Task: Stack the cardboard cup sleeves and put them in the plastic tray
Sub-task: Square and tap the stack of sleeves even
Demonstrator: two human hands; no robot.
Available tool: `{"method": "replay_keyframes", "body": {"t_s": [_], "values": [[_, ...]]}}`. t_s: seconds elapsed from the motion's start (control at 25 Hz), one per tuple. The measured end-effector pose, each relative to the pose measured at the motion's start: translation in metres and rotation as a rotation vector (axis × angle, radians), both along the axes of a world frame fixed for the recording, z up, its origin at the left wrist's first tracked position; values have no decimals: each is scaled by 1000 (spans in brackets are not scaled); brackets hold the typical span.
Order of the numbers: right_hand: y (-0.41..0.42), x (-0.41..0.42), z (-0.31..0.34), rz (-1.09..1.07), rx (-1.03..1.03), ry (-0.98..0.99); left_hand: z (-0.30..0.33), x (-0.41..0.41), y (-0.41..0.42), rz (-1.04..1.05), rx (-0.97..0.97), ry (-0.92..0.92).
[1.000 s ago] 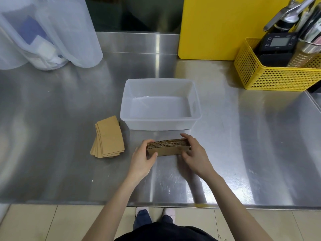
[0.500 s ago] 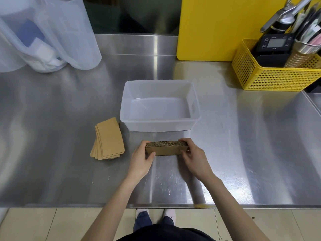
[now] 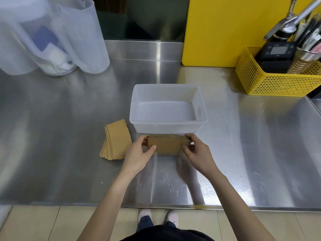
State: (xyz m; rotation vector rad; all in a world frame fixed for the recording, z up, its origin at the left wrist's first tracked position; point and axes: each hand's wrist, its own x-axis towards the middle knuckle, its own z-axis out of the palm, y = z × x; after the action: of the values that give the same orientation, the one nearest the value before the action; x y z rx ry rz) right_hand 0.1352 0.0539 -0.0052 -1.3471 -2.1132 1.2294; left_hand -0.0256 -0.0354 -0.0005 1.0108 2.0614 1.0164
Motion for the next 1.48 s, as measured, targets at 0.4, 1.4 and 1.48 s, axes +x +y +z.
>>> {"method": "replay_keyframes", "body": {"t_s": [0.4,1.4,1.48], "values": [[-13,-55,22,164,-85,22,18,-57,-12,216,164,-151],[-16,-145,0,344,-167,-241,-9,-129,3,235,-61,68],[-16,-146,0,333,-185,-237,-10,-133,0,246,-63,63]]}}
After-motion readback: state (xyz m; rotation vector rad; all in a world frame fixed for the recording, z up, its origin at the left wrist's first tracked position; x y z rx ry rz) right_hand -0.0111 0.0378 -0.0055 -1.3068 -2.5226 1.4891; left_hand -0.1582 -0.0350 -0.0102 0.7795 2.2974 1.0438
